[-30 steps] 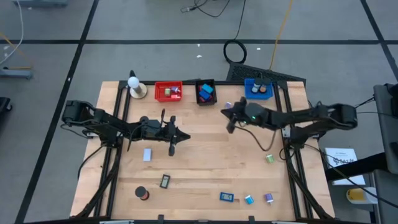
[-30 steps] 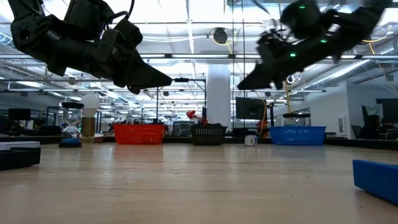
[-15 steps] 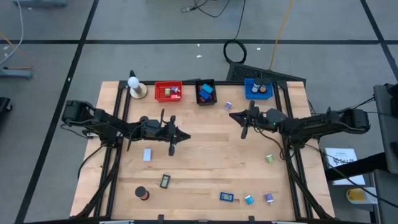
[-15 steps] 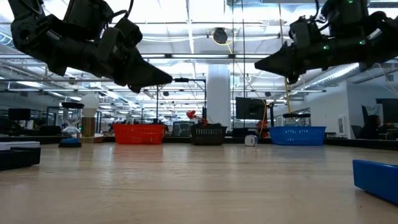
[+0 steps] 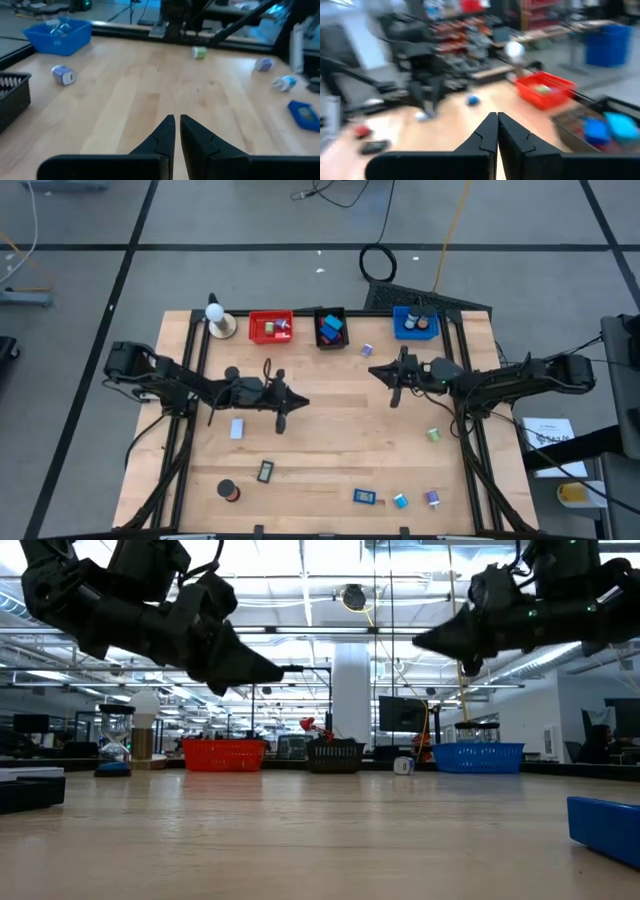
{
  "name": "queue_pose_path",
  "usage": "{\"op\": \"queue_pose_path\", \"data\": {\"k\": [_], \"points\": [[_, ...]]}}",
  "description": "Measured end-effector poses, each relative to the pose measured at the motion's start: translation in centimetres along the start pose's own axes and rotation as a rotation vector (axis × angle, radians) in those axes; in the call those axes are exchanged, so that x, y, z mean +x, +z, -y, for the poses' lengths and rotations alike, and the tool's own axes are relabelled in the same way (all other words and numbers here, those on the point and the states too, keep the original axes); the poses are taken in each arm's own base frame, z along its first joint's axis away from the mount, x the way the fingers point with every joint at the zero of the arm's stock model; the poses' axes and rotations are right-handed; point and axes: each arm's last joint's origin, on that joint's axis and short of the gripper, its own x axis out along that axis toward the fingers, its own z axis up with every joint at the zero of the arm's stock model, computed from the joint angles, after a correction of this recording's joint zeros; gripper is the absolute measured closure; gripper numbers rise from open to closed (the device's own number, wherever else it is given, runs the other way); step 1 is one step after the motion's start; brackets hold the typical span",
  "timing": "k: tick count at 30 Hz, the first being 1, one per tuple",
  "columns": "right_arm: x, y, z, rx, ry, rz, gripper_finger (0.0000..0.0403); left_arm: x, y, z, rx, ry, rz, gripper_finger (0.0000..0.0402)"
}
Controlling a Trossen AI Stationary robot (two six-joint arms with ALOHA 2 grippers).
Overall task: Pick & Place Office items
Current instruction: Put the top purple charger adapter into the red bin
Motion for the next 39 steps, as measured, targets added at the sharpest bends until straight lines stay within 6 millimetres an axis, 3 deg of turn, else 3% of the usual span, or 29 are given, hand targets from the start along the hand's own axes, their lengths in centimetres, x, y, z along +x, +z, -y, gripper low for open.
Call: {"op": "queue_pose_path", "data": {"k": [7,13,18,25,30,34,39], "points": [[0.6,-1.0,0.8,-0.026,-0.422,-0.219,0.0402,2.0,-1.7,1.2,0.093,0.040,-0.020,0.0371],[1.9,-1.7,1.7,0.079,-0.575,-0.258,0.0378,3.3,-2.8,1.2,0.121,0.044,0.007,0.0371],[4.3,-2.7,3.0,0.147,-0.684,-0.310,0.0324,3.4,-3.0,1.1,0.121,0.046,0.014,0.0371],[9.0,-3.1,4.2,0.168,-0.810,-0.380,0.0211,3.4,-3.1,1.0,0.124,0.063,-0.003,0.0371],[10.7,-4.1,4.9,0.136,-0.929,-0.362,0.0146,3.4,-3.2,1.1,0.124,0.061,-0.010,0.0371],[11.3,-4.7,5.5,0.153,-0.964,-0.354,0.0123,3.4,-3.2,1.1,0.123,0.062,-0.009,0.0371],[11.5,-5.9,6.4,0.180,-1.004,-0.368,0.0124,3.4,-3.2,1.1,0.122,0.062,-0.008,0.0371]]}}
